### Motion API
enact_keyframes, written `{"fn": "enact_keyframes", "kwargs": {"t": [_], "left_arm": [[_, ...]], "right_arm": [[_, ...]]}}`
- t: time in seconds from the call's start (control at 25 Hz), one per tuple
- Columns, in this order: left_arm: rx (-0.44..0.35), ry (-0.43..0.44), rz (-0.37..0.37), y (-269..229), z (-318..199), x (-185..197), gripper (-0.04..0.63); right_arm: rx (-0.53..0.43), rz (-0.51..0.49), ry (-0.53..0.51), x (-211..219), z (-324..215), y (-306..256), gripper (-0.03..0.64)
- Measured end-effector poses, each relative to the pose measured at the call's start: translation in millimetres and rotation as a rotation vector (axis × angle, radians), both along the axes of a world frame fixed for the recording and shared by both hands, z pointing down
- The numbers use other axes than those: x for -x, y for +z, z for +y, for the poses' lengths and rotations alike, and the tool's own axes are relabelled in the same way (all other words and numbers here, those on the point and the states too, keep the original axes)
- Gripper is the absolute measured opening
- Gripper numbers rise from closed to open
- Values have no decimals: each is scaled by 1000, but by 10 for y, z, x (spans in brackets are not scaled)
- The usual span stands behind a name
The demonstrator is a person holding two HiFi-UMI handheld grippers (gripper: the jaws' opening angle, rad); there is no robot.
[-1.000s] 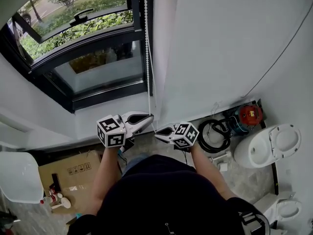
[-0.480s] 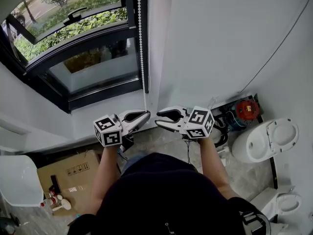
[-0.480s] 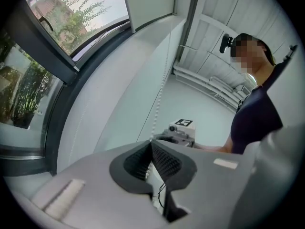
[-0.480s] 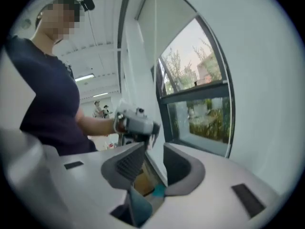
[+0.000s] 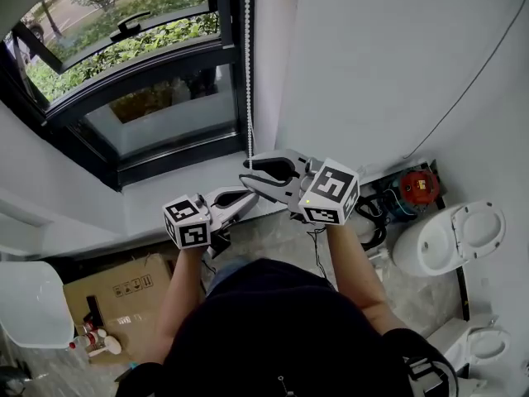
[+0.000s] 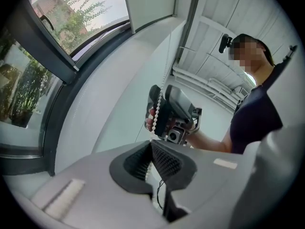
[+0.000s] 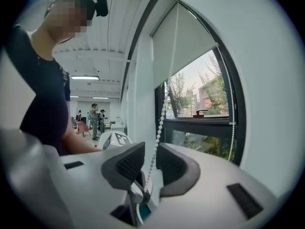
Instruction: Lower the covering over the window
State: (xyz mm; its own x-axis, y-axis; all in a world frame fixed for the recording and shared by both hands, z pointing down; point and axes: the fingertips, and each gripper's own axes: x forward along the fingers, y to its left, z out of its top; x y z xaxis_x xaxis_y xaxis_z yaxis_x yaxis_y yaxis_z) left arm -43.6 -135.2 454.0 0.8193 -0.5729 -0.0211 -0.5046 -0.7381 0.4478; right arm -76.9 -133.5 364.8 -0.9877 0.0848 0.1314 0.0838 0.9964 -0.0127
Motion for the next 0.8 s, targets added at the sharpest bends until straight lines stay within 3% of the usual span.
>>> {"fn": "enact_keyframes", "kwargs": {"t": [0.36, 0.6, 0.8], "left_arm": [[8, 22, 22, 12, 8, 70, 11], [24, 40, 19, 27, -39, 121, 12], [24, 55, 21, 38, -70, 162, 12]], "right_arm": [[87, -183, 54, 113, -223, -645, 80], [45, -107, 74, 195, -317, -737, 56], [134, -111, 55, 208, -315, -732, 25]]}}
